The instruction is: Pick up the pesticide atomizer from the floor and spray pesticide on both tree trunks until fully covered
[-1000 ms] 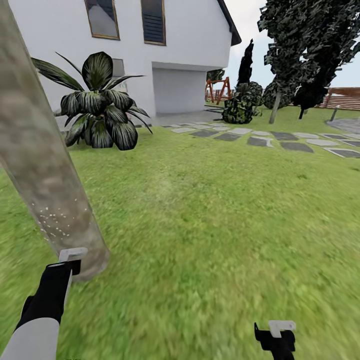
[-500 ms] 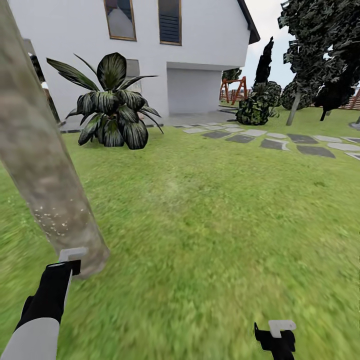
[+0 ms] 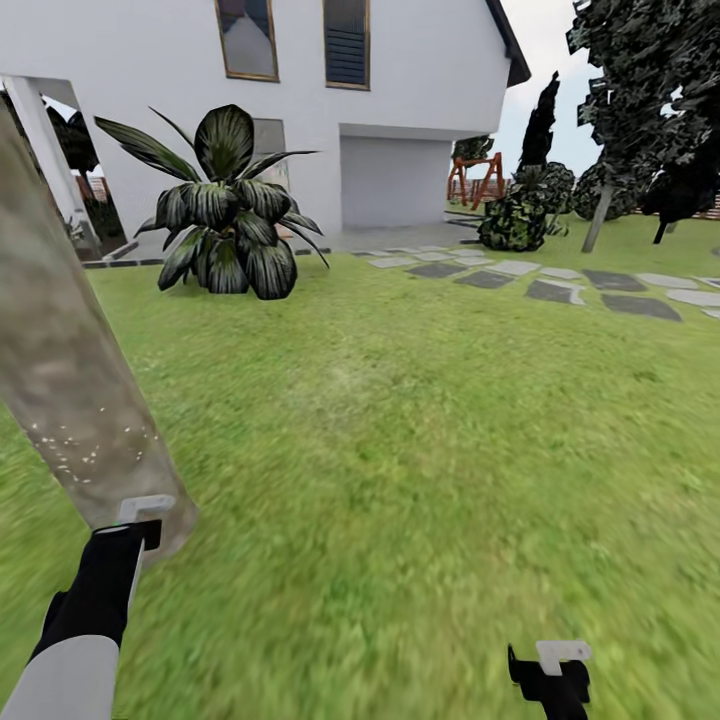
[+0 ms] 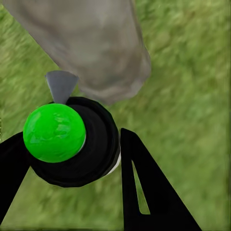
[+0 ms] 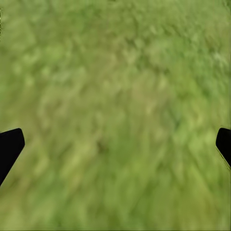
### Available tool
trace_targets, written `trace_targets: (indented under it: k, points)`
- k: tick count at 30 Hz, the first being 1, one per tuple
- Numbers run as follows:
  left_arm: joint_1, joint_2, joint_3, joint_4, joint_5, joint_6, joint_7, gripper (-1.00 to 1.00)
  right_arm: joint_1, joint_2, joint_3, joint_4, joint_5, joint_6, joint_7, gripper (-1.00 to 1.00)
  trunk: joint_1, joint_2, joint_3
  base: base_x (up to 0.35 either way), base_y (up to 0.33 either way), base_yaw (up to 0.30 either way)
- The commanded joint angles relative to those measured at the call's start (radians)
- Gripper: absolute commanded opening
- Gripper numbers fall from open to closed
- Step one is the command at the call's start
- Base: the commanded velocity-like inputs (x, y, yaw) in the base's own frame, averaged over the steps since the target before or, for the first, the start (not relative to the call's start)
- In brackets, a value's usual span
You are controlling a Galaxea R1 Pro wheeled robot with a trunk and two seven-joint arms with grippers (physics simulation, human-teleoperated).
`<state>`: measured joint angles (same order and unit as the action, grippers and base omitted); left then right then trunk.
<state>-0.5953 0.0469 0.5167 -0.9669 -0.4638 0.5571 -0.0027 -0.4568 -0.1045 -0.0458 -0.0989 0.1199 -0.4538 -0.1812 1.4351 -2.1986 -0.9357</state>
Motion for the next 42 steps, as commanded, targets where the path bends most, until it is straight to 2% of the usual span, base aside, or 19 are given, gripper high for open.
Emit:
trace_targets:
  k: [1, 27, 42]
  points:
    - [-0.001, 0.000, 0.001, -0.001, -0.003, 0.004, 0.000, -1.00, -0.001, 0.000, -0.005, 0.001, 0.011, -0.002, -0.004, 1.00, 0.000, 0.000, -0.001, 0.159, -0.265, 0.262]
    - [-0.001, 0.002, 0.008, -0.004, 0.001, 0.004, 0.000, -1.00, 0.000, 0.000, -0.005, 0.001, 0.011, -0.002, -0.004, 1.00, 0.000, 0.000, -0.001, 0.241, -0.194, 0.277]
    - [-0.001, 0.002, 0.009, -0.009, -0.001, 0.005, 0.000, -1.00, 0.000, 0.000, -0.005, 0.001, 0.011, -0.002, -0.004, 1.00, 0.000, 0.000, -0.001, 0.124, -0.247, 0.278]
